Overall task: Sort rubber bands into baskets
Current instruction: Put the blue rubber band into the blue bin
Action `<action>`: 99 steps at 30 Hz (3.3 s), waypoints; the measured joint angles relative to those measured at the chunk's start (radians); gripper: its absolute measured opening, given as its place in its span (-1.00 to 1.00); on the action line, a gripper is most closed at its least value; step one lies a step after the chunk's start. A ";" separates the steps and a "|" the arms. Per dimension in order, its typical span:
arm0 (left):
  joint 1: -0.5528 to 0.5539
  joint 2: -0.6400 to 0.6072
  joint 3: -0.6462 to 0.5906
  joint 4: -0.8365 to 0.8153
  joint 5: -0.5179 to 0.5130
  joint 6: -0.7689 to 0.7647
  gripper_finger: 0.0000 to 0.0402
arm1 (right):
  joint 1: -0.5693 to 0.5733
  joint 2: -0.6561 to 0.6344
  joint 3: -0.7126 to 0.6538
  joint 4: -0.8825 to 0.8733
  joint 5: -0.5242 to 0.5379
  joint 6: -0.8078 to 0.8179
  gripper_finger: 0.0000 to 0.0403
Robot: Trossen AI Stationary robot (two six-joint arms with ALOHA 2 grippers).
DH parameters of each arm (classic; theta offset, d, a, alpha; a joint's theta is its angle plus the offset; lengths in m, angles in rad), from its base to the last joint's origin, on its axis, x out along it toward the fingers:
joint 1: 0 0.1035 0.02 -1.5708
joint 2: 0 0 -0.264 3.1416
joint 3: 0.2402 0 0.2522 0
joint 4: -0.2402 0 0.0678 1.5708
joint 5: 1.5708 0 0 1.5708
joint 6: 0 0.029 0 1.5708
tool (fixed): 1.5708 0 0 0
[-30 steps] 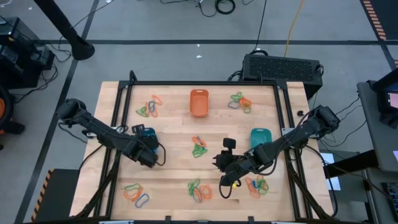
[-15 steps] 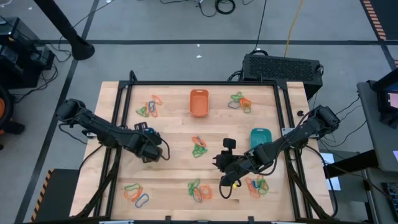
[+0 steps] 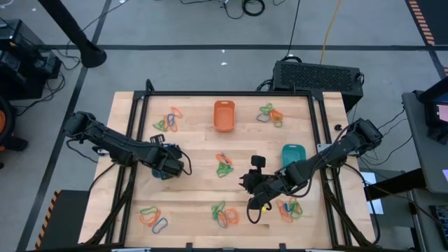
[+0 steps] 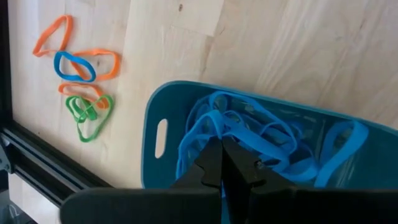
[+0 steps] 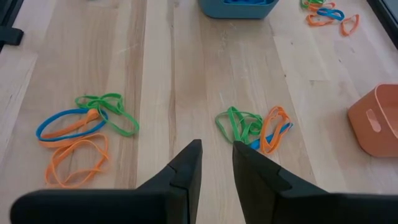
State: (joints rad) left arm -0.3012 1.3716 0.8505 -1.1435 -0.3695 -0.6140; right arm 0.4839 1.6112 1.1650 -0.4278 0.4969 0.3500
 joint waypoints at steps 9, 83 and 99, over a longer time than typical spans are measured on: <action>0.000 0.000 0.000 -0.002 0.017 -0.001 -0.73 | 0.000 0.000 0.000 -0.001 0.000 0.000 -0.59; 0.943 0.001 -0.224 0.624 0.181 0.361 -0.63 | 0.002 0.000 0.000 -0.115 0.053 -0.075 -0.59; 0.946 0.070 -0.224 0.681 0.165 0.390 -0.63 | 0.002 0.000 0.000 -0.115 0.052 -0.074 -0.59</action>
State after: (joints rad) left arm 0.6452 1.4412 0.6262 -0.4625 -0.2049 -0.2242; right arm 0.4858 1.6112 1.1648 -0.5430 0.5491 0.2756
